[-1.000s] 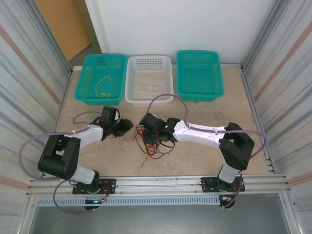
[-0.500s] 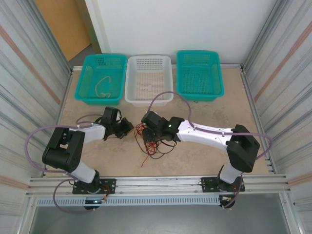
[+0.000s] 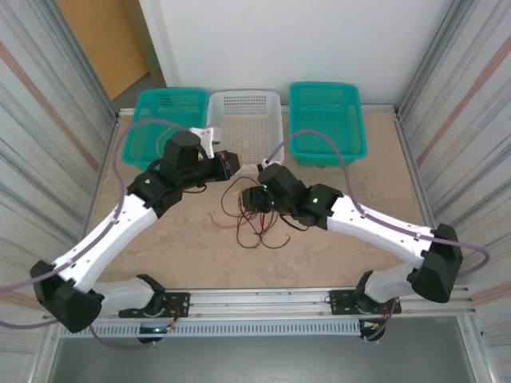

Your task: Untangle the cables

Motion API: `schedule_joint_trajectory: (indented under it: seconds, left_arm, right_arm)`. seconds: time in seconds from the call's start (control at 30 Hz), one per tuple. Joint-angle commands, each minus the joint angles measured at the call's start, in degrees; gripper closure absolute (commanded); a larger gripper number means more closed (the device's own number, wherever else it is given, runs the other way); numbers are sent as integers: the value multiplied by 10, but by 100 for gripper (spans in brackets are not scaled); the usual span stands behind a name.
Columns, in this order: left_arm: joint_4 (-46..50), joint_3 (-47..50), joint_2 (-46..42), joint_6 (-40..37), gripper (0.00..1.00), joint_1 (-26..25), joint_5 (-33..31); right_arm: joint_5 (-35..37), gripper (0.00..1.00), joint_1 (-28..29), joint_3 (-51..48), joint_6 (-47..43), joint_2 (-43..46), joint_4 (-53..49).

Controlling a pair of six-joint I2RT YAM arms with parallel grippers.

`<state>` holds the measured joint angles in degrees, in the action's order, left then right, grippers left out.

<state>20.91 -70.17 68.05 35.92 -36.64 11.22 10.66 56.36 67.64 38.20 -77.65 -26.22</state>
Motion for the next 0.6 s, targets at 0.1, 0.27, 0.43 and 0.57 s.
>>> schedule_joint_trajectory:
  seconds: [0.1, 0.27, 0.43, 0.57]
  left_arm:
    - [113, -78, 3, -131, 100, -92, -105]
    - [103, -88, -8, -145, 100, -106, -114]
    - [97, -104, -26, -158, 100, -104, -95]
    - [113, -148, -24, -168, 100, -104, -45]
  right_arm:
    - [20, 35, -25, 27, -22, 72, -25]
    - [26, 33, -45, 20, -35, 128, -34]
    - [-12, 23, -48, 18, -94, 166, -9]
    - [-96, 22, -49, 52, -155, 143, -16]
